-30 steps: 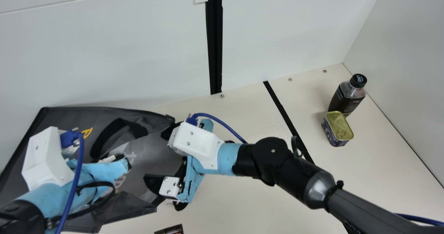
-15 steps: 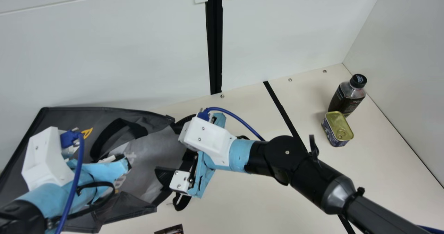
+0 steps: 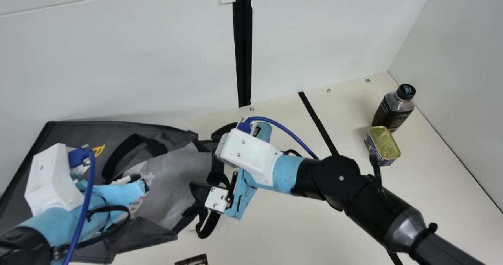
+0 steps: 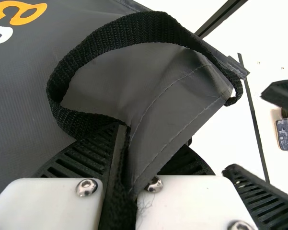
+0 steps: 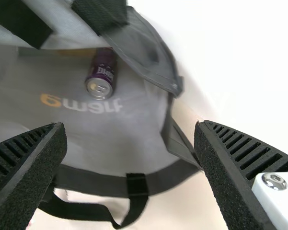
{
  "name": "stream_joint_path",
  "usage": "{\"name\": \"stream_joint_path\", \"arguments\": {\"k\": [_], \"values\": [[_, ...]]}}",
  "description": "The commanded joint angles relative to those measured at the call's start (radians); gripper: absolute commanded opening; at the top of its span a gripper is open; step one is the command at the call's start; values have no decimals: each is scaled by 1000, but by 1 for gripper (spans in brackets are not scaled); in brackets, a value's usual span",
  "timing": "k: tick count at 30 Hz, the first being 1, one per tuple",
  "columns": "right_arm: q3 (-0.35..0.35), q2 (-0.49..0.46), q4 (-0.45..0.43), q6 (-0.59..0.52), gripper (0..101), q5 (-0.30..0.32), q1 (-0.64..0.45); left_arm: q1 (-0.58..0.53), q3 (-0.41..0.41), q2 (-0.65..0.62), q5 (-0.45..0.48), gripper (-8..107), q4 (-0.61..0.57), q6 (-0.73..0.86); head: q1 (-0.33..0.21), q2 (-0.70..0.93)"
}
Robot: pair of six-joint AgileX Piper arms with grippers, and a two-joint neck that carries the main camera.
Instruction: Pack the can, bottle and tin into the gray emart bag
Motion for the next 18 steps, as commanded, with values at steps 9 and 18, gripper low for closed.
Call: {"name": "stream_joint_path", "arguments": {"k": [9,18], "values": [[12,-52,-114,73,91,-2,-64,0,0,0,0,10,0,0,-23,-1],[20,-98,-190,119,91,17,-132,0,0,0,0,10,0,0,-23,-1]]}}
